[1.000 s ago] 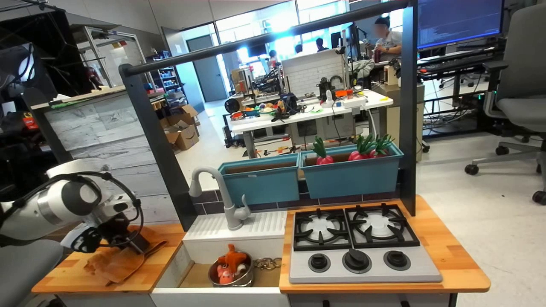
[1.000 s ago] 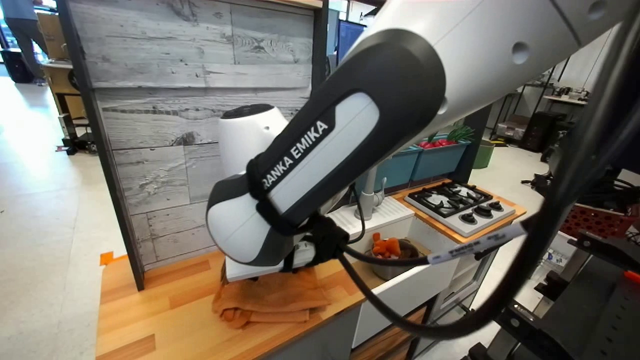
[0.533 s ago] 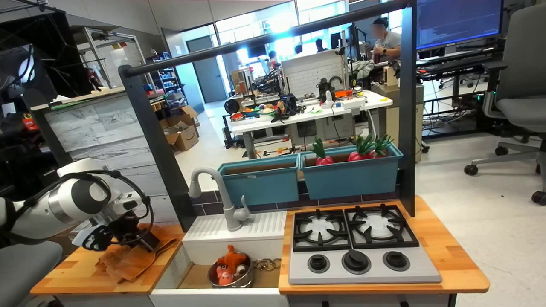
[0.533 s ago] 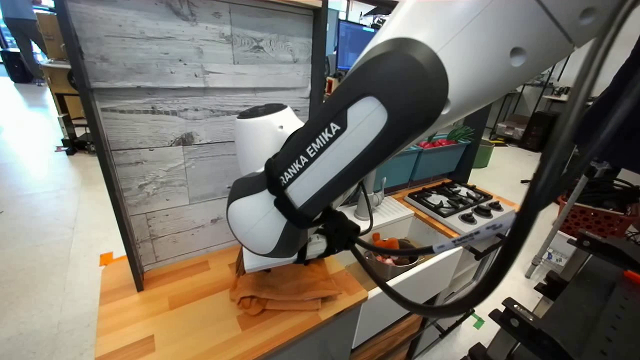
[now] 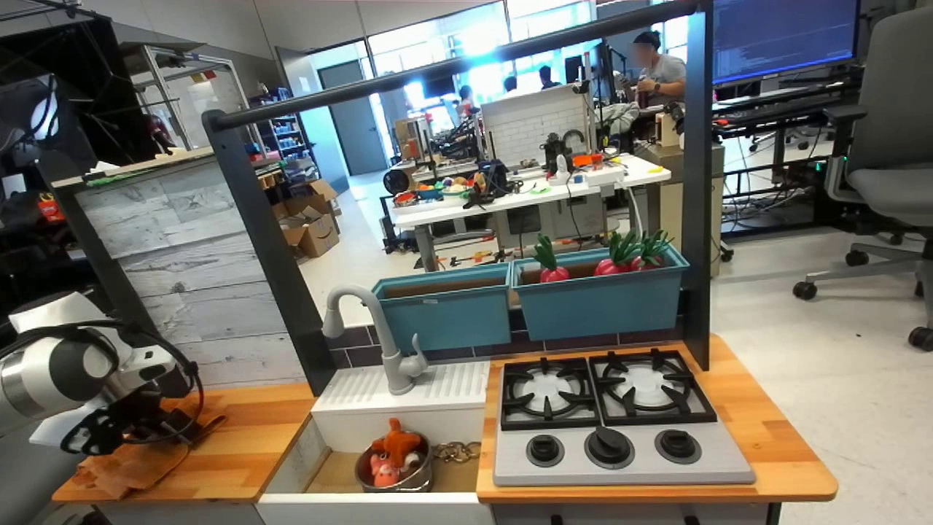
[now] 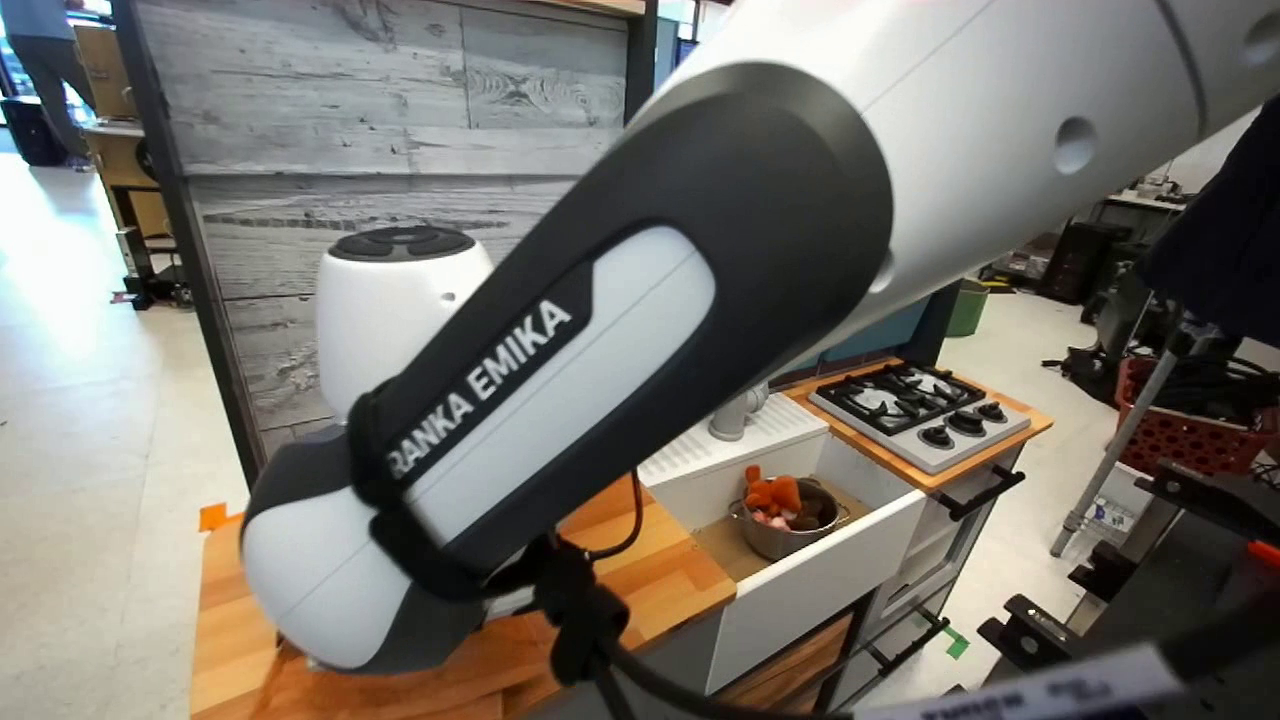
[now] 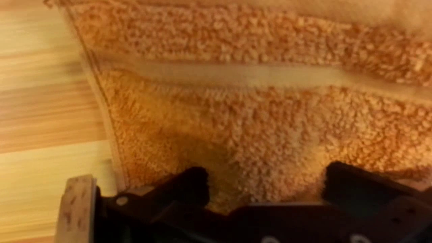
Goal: Put the toys inside the pot in the sink and then wipe the counter with the towel
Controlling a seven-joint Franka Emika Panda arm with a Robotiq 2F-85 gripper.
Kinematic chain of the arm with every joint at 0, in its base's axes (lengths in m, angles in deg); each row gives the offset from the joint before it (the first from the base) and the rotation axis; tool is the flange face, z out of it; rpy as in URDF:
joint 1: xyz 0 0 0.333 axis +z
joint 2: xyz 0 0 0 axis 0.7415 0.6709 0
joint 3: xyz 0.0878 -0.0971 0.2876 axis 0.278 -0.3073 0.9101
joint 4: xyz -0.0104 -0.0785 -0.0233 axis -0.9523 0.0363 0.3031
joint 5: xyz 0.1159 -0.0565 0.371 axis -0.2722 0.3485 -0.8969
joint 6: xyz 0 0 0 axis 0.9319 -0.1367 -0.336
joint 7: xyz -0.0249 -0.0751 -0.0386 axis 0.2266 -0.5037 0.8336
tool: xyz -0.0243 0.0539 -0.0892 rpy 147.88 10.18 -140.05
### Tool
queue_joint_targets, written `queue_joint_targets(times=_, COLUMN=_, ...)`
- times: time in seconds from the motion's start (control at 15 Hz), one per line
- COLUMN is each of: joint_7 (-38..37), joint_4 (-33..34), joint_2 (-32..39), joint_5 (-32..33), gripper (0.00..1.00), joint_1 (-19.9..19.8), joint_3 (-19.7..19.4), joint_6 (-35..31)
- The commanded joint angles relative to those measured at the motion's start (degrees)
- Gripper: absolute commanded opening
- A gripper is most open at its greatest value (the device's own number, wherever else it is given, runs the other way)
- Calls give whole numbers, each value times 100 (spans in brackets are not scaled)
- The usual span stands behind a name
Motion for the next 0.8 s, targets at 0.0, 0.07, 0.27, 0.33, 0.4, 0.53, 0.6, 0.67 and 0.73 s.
queue_joint_targets(times=0.0, joint_7=18, joint_4=352, joint_2=536, joint_5=-126, gripper=100, joint_1=-8, joint_3=242, joint_6=192)
queue_joint_targets(times=0.07, joint_7=-52, joint_4=256, joint_2=473, joint_5=-145, gripper=100, joint_1=-34, joint_3=190, joint_6=412)
queue_joint_targets(times=0.27, joint_7=-71, joint_4=-206, joint_2=214, joint_5=-180, gripper=100, joint_1=-297, joint_3=70, joint_6=482)
queue_joint_targets(times=0.33, joint_7=-203, joint_4=-258, joint_2=174, joint_5=-174, gripper=100, joint_1=-352, joint_3=-39, joint_6=461)
queue_joint_targets(times=0.4, joint_7=-430, joint_4=-333, joint_2=93, joint_5=-193, gripper=100, joint_1=-403, joint_3=-164, joint_6=517)
queue_joint_targets(times=0.53, joint_7=-615, joint_4=-457, joint_2=40, joint_5=-232, gripper=100, joint_1=-577, joint_3=-259, joint_6=431)
queue_joint_targets(times=0.6, joint_7=-626, joint_4=-415, joint_2=60, joint_5=-230, gripper=100, joint_1=-636, joint_3=-251, joint_6=460)
queue_joint_targets(times=0.67, joint_7=-625, joint_4=-401, joint_2=82, joint_5=-219, gripper=100, joint_1=-676, joint_3=-226, joint_6=498)
queue_joint_targets(times=0.73, joint_7=-521, joint_4=-346, joint_2=144, joint_5=-173, gripper=100, joint_1=-671, joint_3=-153, joint_6=541)
